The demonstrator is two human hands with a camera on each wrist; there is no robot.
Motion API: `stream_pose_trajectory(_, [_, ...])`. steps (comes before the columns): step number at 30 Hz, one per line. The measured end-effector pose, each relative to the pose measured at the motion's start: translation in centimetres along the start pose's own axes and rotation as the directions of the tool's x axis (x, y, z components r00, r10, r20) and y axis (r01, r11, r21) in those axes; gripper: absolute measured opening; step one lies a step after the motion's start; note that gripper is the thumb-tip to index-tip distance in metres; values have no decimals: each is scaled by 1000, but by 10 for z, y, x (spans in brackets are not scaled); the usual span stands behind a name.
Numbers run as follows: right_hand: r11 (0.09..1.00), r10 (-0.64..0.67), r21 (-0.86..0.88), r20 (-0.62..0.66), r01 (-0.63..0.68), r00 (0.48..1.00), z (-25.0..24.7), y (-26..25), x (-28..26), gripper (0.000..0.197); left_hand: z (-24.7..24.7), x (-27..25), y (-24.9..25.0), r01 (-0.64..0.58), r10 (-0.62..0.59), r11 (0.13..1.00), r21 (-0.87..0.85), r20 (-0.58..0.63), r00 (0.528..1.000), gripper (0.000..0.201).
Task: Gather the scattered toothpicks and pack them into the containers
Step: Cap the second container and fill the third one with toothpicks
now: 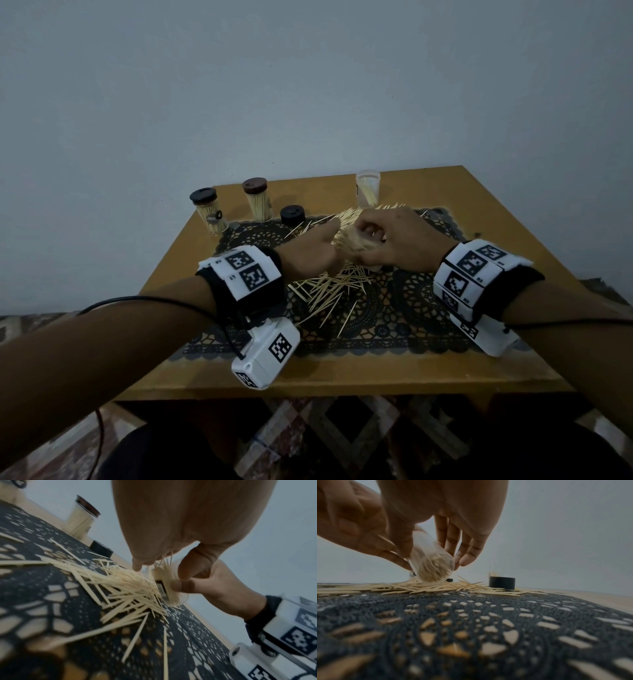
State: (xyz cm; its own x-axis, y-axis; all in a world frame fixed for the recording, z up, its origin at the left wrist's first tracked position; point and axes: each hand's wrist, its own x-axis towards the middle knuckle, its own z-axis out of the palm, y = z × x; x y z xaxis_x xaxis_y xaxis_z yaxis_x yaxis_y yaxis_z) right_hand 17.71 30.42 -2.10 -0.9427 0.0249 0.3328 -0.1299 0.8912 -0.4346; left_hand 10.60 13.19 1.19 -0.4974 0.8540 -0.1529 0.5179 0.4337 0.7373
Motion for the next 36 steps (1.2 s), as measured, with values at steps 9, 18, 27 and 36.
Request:
stream_pose_trajectory(9, [1000, -16, 19, -33, 17, 999, 0, 0, 0, 38, 11, 6, -2, -51, 49, 999, -7, -179, 983, 32])
stream_pose_trajectory(18, [999, -18, -35, 18, 18, 1000, -1, 1, -1, 41, -5, -4, -25, -74, 106, 980, 186, -166, 981, 50])
stream_pose_trajectory(27, [999, -31, -24, 17, 31, 999, 0, 0, -1, 43, -14, 1, -24, -38, 52, 992, 124, -114, 992, 40])
stream_pose_trajectory(36, [1000, -16, -24, 27, 16, 1000, 0, 1, -1, 40, -15, 2, -25, -25, 27, 999, 27, -73, 997, 40])
